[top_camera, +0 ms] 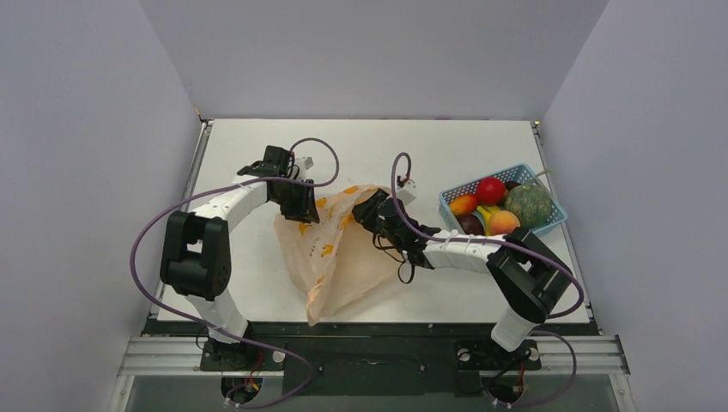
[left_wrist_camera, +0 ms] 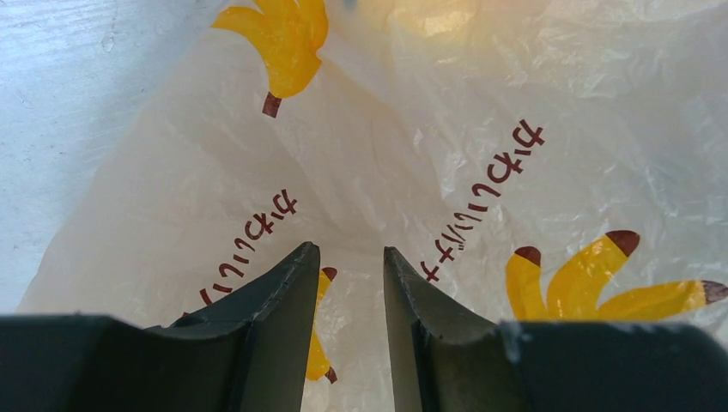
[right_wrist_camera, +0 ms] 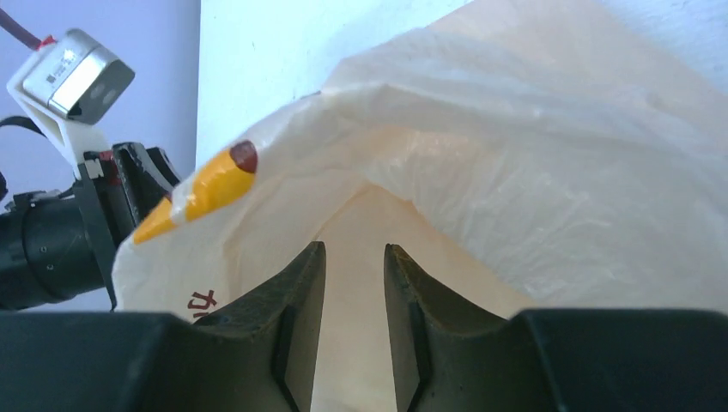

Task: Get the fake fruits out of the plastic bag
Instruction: Adjust the plastic bag at the center of the board.

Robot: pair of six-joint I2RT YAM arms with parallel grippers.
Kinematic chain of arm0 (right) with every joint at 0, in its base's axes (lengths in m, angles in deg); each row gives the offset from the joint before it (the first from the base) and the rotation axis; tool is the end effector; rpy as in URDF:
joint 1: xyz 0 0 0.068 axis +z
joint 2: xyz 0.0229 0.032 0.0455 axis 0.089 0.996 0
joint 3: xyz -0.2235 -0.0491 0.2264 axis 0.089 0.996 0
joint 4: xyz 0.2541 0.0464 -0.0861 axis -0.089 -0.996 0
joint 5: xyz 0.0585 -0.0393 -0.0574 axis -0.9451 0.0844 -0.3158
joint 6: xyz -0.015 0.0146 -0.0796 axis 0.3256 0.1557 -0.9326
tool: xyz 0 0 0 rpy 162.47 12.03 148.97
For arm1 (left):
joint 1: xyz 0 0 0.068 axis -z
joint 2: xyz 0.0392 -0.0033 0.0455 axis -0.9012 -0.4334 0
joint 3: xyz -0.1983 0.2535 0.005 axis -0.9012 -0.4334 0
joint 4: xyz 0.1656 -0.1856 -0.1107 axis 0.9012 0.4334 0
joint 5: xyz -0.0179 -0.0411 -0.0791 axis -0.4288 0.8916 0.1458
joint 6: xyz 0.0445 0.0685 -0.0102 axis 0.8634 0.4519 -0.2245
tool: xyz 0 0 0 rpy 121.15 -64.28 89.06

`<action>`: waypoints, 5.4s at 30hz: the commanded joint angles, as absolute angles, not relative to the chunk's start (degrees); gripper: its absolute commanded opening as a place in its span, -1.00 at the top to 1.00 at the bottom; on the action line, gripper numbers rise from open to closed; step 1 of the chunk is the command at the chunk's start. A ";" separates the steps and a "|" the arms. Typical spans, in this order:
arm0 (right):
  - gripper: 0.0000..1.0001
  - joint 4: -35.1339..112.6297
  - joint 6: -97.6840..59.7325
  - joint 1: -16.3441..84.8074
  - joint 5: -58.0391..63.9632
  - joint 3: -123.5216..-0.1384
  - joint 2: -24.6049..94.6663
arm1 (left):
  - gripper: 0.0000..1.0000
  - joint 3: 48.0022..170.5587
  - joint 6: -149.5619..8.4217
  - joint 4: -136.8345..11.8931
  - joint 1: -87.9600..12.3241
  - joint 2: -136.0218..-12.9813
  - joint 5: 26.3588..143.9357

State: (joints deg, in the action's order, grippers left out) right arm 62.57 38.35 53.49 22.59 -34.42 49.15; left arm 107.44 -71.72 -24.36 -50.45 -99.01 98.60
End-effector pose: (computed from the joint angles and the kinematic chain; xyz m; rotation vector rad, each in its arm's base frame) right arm 0.2762 0.2886 0.2220 0.4368 2.0922 1.0327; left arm 0.3673 -0.1181 0.2208 0.1410 2.7416 -0.6485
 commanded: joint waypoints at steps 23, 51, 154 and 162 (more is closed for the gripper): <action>-0.27 46.65 -20.32 55.04 25.70 -56.14 62.32 | 0.38 109.14 -71.11 -25.53 -50.26 -97.96 101.16; -0.04 60.77 18.56 52.60 2.96 -44.44 49.25 | 0.25 95.40 -84.25 -34.16 -49.62 -63.63 102.85; -0.51 58.70 -8.54 59.99 25.51 -41.72 54.48 | 1.00 84.93 -90.05 -21.18 -26.35 -51.79 87.32; -0.56 64.15 -18.23 59.46 17.64 -44.15 57.47 | 1.00 85.32 -89.96 -21.72 -26.40 -52.64 88.15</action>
